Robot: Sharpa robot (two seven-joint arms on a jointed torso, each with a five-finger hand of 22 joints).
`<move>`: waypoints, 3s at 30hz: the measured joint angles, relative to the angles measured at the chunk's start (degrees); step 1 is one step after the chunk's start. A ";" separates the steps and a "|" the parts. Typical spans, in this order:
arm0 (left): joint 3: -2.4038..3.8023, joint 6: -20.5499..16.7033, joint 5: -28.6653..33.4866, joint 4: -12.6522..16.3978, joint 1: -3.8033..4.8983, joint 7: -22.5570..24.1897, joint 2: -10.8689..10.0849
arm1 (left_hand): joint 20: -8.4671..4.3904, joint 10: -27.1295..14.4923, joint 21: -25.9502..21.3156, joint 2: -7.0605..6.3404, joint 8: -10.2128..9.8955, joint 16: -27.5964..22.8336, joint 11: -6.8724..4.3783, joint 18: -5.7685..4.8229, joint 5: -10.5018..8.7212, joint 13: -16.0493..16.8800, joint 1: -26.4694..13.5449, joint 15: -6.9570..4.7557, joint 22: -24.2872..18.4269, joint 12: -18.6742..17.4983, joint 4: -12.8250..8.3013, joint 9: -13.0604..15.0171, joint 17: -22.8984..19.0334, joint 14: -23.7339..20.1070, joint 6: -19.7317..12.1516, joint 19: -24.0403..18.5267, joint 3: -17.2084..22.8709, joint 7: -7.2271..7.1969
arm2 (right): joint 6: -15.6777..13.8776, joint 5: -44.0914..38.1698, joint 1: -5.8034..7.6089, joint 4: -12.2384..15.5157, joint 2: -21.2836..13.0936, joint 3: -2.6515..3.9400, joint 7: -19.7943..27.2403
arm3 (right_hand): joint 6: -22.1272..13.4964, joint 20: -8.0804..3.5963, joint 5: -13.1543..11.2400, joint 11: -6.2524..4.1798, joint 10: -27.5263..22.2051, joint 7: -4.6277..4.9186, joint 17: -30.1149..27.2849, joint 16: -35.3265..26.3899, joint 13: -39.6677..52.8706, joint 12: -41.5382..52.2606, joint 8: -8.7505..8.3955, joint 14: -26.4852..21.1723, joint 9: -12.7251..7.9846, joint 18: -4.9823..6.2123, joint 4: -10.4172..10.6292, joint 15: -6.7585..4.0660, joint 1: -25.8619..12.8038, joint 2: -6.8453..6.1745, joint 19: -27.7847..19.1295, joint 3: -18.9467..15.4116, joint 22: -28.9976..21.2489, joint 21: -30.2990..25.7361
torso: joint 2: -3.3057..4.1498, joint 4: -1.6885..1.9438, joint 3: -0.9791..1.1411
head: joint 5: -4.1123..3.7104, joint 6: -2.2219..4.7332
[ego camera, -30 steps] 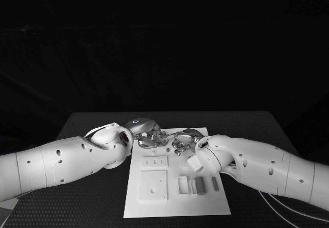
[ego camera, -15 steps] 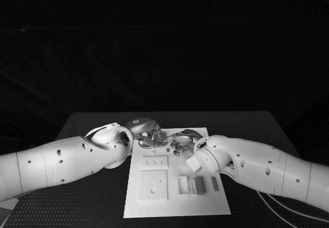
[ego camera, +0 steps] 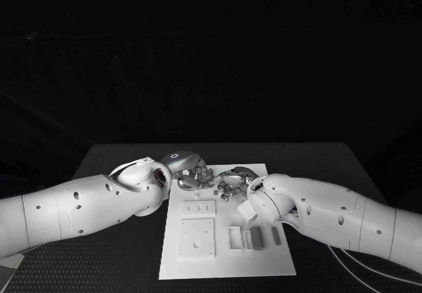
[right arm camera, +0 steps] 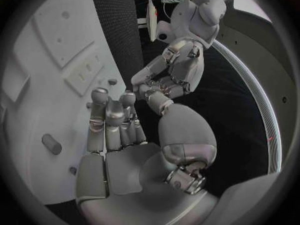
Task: Assemble the parts on the task board
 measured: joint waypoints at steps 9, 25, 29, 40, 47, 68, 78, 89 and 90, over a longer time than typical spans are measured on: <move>-0.01 0.03 -0.01 0.01 0.00 -0.19 0.07 | 0.00 0.00 0.00 -0.01 -0.05 0.22 0.00 0.00 -0.01 0.00 0.00 0.00 0.05 0.00 0.00 0.00 -0.05 0.00 -0.01 0.00 0.00 0.00 | 0.23 -0.06 -0.02 -0.38 0.17 0.00 0.00 | 0.00 0.01 0.00 0.00 0.00 0.00 -0.01 0.00 -0.06 0.00 0.00 0.02 0.00 0.00 -0.16 0.02 0.00 0.00 0.00 -0.16 0.00 0.00 | -0.01 0.01 -0.01 | 0.07 -0.02; -0.09 0.11 0.79 0.10 0.01 -0.39 0.11 | 0.00 0.00 -0.23 -0.33 -0.12 0.22 0.00 0.00 0.24 -0.12 0.31 0.00 0.03 0.00 0.00 0.00 -0.10 0.00 0.04 0.00 -0.01 -0.06 | 1.35 -0.48 -0.03 -0.86 0.31 0.06 0.36 | 3.07 -0.10 0.01 -1.03 0.01 -0.60 -0.02 0.23 -0.39 0.21 1.18 -0.07 0.81 0.27 -1.18 -0.57 1.74 5.51 -0.31 1.51 0.00 0.25 | -0.02 -0.04 0.00 | 0.07 -0.05; -0.09 0.11 1.35 0.12 0.01 -0.39 0.10 | 0.01 0.00 -0.23 -0.78 -0.11 0.22 -0.01 0.00 0.24 -0.29 0.27 0.00 0.08 0.00 0.00 -0.07 -0.29 0.00 0.10 0.00 -0.01 -0.12 | 1.37 -0.67 -0.09 -0.86 0.18 0.06 0.65 | 3.24 -0.09 0.04 -1.12 0.10 -0.77 -0.02 0.23 -0.45 0.21 1.22 -0.07 1.01 0.31 -1.03 -0.57 2.29 5.58 -0.31 1.68 0.00 0.25 | -0.02 -0.02 0.00 | 0.07 -0.05; 0.02 -0.56 3.91 0.09 0.14 0.31 -0.23 | -0.11 -0.81 -0.84 -5.23 -1.07 0.45 0.81 0.00 0.52 -1.53 0.46 -0.32 0.14 -2.04 -0.19 -1.33 -0.57 0.32 -2.80 0.51 0.29 1.75 | 1.45 -1.03 -0.40 -0.88 -0.58 -0.02 1.94 | 3.42 -0.09 0.06 -1.33 0.31 -0.95 0.09 0.45 -0.44 0.38 1.63 0.01 1.28 0.39 -1.44 -0.86 2.67 5.94 -0.32 2.08 0.00 0.47 | -0.02 -0.02 0.03 | 0.21 -0.06; 0.02 -0.75 5.33 0.08 0.15 0.52 -0.59 | -0.10 -1.16 -1.57 -7.89 -2.56 0.44 1.12 0.00 0.52 -2.12 -1.53 -0.31 0.14 -3.19 1.27 -2.14 -0.70 0.30 -6.23 0.51 -1.45 2.91 | 1.93 -1.63 -0.41 -1.17 -1.24 -0.02 2.37 | 3.42 -0.08 0.07 -1.33 0.31 -0.95 0.09 0.45 -0.44 0.43 1.83 0.00 1.30 0.45 -1.44 -0.88 3.19 5.85 -0.32 2.07 0.00 0.46 | -0.02 -0.05 0.03 | 0.21 -0.10; 0.00 5.42 34.47 -3.43 0.90 2.19 -2.10 | 0.32 -2.24 -3.61 0.90 -1.06 0.43 1.84 -0.01 0.51 -2.65 -2.83 0.66 0.01 -4.39 1.31 -2.01 -0.97 -0.93 -6.89 0.10 -5.60 2.74 | 7.67 -14.59 -0.41 -0.83 -4.02 -0.02 5.50 | 3.43 -0.07 0.04 -1.32 0.31 -0.96 0.08 0.45 -0.48 0.42 1.88 -0.07 1.31 0.54 -1.44 -0.93 3.18 5.85 -0.32 2.05 0.00 0.68 | -0.01 -0.11 0.06 | -0.11 -0.12; -0.02 10.85 42.79 -3.30 1.27 3.39 -0.70 | 0.83 -1.71 -4.45 3.17 0.00 0.04 1.71 0.00 0.35 -2.75 -2.13 1.13 0.03 -4.39 0.05 -1.90 -1.35 -1.97 -4.90 -0.43 -4.26 1.84 | 10.87 -23.16 -0.40 0.14 -4.25 -0.01 7.91 | 3.43 -0.07 0.00 -1.32 0.31 -0.96 0.13 0.45 -0.48 0.41 1.86 -0.06 1.32 0.59 -1.44 -0.94 3.48 5.55 -0.32 2.04 0.00 0.68 | 0.03 -0.16 0.07 | -0.09 -0.42; -0.02 13.18 35.77 -1.90 1.28 6.46 -0.55 | 1.03 -1.71 -4.94 -0.20 0.33 0.04 1.71 0.00 0.23 -3.01 -1.42 1.55 0.16 -5.06 -2.90 -2.03 -1.47 -2.39 -4.90 -0.63 -5.40 1.84 | 12.64 -25.59 -0.40 0.27 -4.21 -0.01 8.77 | 3.64 -0.06 0.00 -1.32 0.31 -1.17 0.13 0.45 -0.53 0.41 1.76 0.06 1.33 0.69 -1.51 -1.07 3.47 5.55 -0.32 1.97 0.00 0.68 | 0.03 -0.15 0.07 | -0.35 -0.76; -0.02 13.34 34.98 -1.79 1.28 6.66 -0.55 | 1.10 -1.71 -4.94 -0.11 0.33 0.04 1.71 0.01 0.24 -3.01 -1.33 1.55 0.16 -5.06 -2.90 -2.02 -1.49 -2.39 -4.82 -0.70 -5.40 1.75 | 12.71 -25.68 -0.40 0.27 -4.21 -0.01 8.80 | 3.64 -0.06 0.00 -1.32 0.31 -1.17 0.13 0.45 -0.53 0.41 1.77 0.06 1.33 0.70 -1.51 -1.07 3.47 5.55 -0.32 1.97 0.00 0.68 | 0.03 -0.12 0.07 | -0.38 -0.77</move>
